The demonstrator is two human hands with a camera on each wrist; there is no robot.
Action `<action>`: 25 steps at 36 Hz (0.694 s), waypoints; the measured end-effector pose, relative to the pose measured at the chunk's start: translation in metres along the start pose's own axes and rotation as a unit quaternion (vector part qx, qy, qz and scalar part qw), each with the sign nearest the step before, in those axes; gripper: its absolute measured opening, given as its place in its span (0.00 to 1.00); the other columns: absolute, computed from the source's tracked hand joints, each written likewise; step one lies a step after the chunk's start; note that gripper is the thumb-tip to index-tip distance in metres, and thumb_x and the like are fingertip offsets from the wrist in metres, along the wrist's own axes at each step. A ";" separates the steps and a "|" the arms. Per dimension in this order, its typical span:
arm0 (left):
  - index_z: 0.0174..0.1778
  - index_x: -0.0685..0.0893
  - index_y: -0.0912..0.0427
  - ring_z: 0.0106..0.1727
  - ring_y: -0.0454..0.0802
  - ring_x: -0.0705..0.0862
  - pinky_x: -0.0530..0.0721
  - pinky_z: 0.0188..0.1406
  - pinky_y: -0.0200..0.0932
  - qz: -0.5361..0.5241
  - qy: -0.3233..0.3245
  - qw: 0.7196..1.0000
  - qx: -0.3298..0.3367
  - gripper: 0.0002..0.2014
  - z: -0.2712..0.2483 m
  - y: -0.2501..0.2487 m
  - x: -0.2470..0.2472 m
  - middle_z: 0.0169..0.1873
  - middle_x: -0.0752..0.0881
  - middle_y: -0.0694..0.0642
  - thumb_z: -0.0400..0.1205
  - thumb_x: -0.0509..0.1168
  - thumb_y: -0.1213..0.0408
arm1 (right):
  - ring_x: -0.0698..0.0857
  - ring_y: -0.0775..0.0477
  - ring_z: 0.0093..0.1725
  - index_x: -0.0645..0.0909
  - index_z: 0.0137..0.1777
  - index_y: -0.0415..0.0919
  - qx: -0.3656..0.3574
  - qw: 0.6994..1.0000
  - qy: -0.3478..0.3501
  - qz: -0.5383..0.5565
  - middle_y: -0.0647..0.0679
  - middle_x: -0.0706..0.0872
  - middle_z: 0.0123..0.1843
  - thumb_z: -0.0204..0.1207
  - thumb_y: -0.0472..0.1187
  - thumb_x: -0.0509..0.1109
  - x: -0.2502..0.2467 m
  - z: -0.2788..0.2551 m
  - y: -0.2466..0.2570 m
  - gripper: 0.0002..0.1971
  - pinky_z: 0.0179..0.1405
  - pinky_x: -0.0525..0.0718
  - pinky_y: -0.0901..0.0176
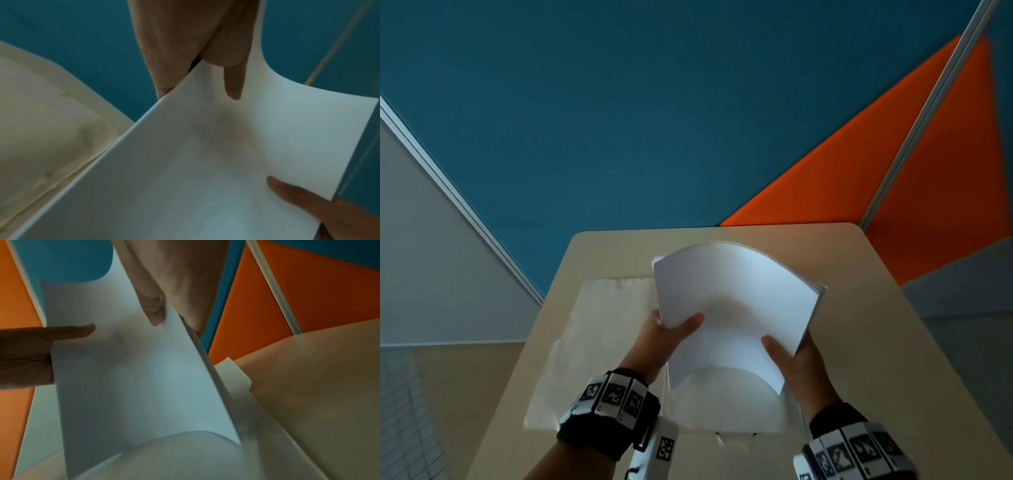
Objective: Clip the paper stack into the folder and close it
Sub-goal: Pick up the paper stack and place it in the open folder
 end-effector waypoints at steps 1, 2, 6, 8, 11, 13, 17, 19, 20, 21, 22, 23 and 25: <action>0.39 0.88 0.52 0.45 0.47 0.90 0.88 0.50 0.44 -0.007 0.005 1.000 -0.012 0.08 0.002 0.003 0.000 0.38 0.93 0.47 0.65 0.72 0.60 | 0.81 0.48 0.56 0.68 0.70 0.36 -0.009 1.000 0.011 -0.007 0.50 0.82 0.51 0.70 0.34 0.72 0.001 0.000 0.000 0.28 0.54 0.75 0.65; 0.41 0.87 0.53 0.48 0.49 0.89 0.87 0.53 0.47 -0.013 0.003 1.000 -0.024 0.11 0.005 0.006 0.000 0.42 0.93 0.50 0.64 0.72 0.58 | 0.79 0.52 0.56 0.66 0.70 0.38 -0.020 0.999 0.022 -0.015 0.55 0.81 0.51 0.71 0.34 0.71 0.001 0.001 0.001 0.28 0.52 0.74 0.75; 0.44 0.85 0.56 0.48 0.54 0.88 0.85 0.53 0.51 0.041 -0.026 0.998 -0.026 0.10 0.019 0.001 -0.003 0.46 0.89 0.57 0.73 0.68 0.54 | 0.83 0.42 0.52 0.73 0.61 0.37 -0.065 0.997 0.023 -0.039 0.49 0.85 0.42 0.77 0.40 0.63 0.000 0.005 0.018 0.14 0.37 0.69 0.89; 0.47 0.84 0.59 0.42 0.50 0.87 0.85 0.47 0.45 0.077 -0.031 0.996 -0.011 0.08 0.029 -0.004 -0.004 0.41 0.88 0.55 0.79 0.64 0.60 | 0.82 0.45 0.48 0.75 0.58 0.36 -0.093 0.994 0.011 -0.059 0.50 0.84 0.38 0.77 0.50 0.61 -0.002 0.015 0.024 0.18 0.35 0.68 0.90; 0.55 0.83 0.62 0.42 0.49 0.86 0.86 0.41 0.39 0.108 -0.034 0.994 -0.010 0.12 0.044 -0.001 -0.007 0.42 0.88 0.55 0.79 0.64 0.62 | 0.74 0.54 0.59 0.72 0.66 0.33 -0.084 0.995 0.022 -0.049 0.54 0.77 0.53 0.78 0.36 0.61 -0.003 0.037 0.019 0.17 0.45 0.64 0.92; 0.57 0.82 0.63 0.47 0.54 0.87 0.88 0.44 0.44 0.136 -0.031 0.990 -0.026 0.14 0.050 0.010 -0.008 0.47 0.88 0.59 0.78 0.66 0.61 | 0.73 0.54 0.61 0.70 0.68 0.33 -0.056 0.996 0.049 -0.056 0.51 0.76 0.56 0.78 0.35 0.61 0.000 0.047 0.009 0.18 0.51 0.64 0.82; 0.59 0.79 0.63 0.54 0.60 0.86 0.85 0.56 0.57 0.171 -0.026 0.983 -0.055 0.24 0.059 0.037 -0.010 0.53 0.87 0.64 0.69 0.69 0.57 | 0.76 0.50 0.64 0.71 0.68 0.34 0.004 0.993 0.083 -0.089 0.39 0.80 0.65 0.79 0.37 0.61 0.009 0.057 -0.021 0.18 0.57 0.66 0.69; 0.53 0.77 0.61 0.52 0.60 0.84 0.84 0.51 0.52 0.211 -0.029 0.974 -0.070 0.14 0.066 0.051 -0.013 0.50 0.85 0.62 0.74 0.68 0.62 | 0.75 0.44 0.68 0.70 0.68 0.33 0.026 0.990 0.088 -0.106 0.38 0.78 0.68 0.79 0.37 0.61 0.012 0.062 -0.035 0.19 0.59 0.65 0.67; 0.49 0.75 0.59 0.50 0.60 0.84 0.82 0.48 0.50 0.225 -0.034 0.970 -0.081 0.08 0.069 0.059 -0.016 0.47 0.84 0.61 0.76 0.66 0.65 | 0.74 0.43 0.70 0.69 0.69 0.33 0.033 0.989 0.088 -0.115 0.37 0.77 0.70 0.79 0.37 0.61 0.013 0.065 -0.041 0.20 0.61 0.64 0.67; 0.45 0.74 0.57 0.47 0.60 0.84 0.82 0.45 0.49 0.228 -0.037 0.969 -0.088 0.05 0.071 0.066 -0.019 0.45 0.84 0.62 0.78 0.65 0.67 | 0.72 0.42 0.72 0.68 0.70 0.32 0.039 0.987 0.084 -0.128 0.37 0.75 0.71 0.78 0.37 0.61 0.013 0.067 -0.047 0.21 0.63 0.63 0.66; 0.41 0.74 0.55 0.44 0.59 0.84 0.81 0.43 0.48 0.232 -0.038 0.968 -0.093 0.05 0.074 0.072 -0.021 0.43 0.85 0.62 0.78 0.64 0.69 | 0.70 0.41 0.74 0.66 0.71 0.31 0.041 0.986 0.080 -0.142 0.36 0.72 0.73 0.78 0.37 0.62 0.014 0.069 -0.052 0.22 0.66 0.62 0.64; 0.39 0.74 0.54 0.40 0.58 0.83 0.80 0.40 0.46 0.237 -0.036 0.966 -0.093 0.07 0.077 0.077 -0.023 0.39 0.85 0.60 0.78 0.64 0.70 | 0.67 0.41 0.75 0.64 0.71 0.30 0.043 0.984 0.076 -0.157 0.35 0.70 0.75 0.78 0.38 0.63 0.014 0.070 -0.057 0.24 0.70 0.61 0.61; 0.34 0.74 0.51 0.30 0.52 0.80 0.77 0.32 0.42 0.261 -0.028 0.961 -0.083 0.11 0.081 0.083 -0.026 0.31 0.84 0.54 0.76 0.65 0.71 | 0.65 0.41 0.77 0.62 0.73 0.30 0.051 0.981 0.073 -0.174 0.34 0.67 0.77 0.77 0.38 0.64 0.014 0.073 -0.062 0.26 0.74 0.58 0.57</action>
Point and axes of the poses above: each hand's wrist, its own z-axis towards the middle knuckle, its own x-axis out of the palm, y = z × x, the point moved 3 cm from there along z, towards the middle knuckle
